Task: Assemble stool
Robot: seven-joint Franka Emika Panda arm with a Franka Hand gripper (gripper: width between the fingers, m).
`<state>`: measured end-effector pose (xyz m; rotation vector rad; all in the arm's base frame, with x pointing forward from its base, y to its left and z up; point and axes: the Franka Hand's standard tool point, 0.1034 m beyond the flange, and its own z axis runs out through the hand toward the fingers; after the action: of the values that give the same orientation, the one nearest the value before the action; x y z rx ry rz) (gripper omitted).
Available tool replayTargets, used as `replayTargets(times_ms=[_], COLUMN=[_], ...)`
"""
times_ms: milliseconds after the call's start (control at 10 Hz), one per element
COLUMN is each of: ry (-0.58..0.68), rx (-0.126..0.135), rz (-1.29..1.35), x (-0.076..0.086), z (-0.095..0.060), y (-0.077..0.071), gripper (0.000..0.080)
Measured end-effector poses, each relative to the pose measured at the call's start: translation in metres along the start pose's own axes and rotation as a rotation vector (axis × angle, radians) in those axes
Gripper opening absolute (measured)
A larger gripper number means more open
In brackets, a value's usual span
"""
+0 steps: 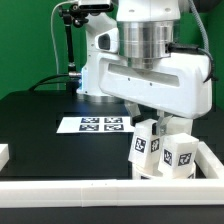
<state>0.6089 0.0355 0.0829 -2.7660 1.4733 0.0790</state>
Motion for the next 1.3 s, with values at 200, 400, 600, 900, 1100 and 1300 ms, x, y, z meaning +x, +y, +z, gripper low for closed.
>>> replayTargets(times_ms=[200,400,600,900,1100,1300], ry=[-0.015,-0.023,-0.024,-0.059,-0.074,-0.091], rx=[0.040,0.069,0.097,0.127,0.125,0.103], rz=[0.165,0.373,0.516,0.739,0.847,0.808], x=[0.0032,0.0031,0.0025,0.0021,0.0011,0.0000], z=[0.0004,0.0007,0.0013,0.0013,0.0020,-0.0040], y=[-0.0002,-0.0018,-0.0035,-0.0068,-0.0075,-0.0095], gripper=[0.0337,0.0337,0.0337,0.0337,0.0337,0.0536])
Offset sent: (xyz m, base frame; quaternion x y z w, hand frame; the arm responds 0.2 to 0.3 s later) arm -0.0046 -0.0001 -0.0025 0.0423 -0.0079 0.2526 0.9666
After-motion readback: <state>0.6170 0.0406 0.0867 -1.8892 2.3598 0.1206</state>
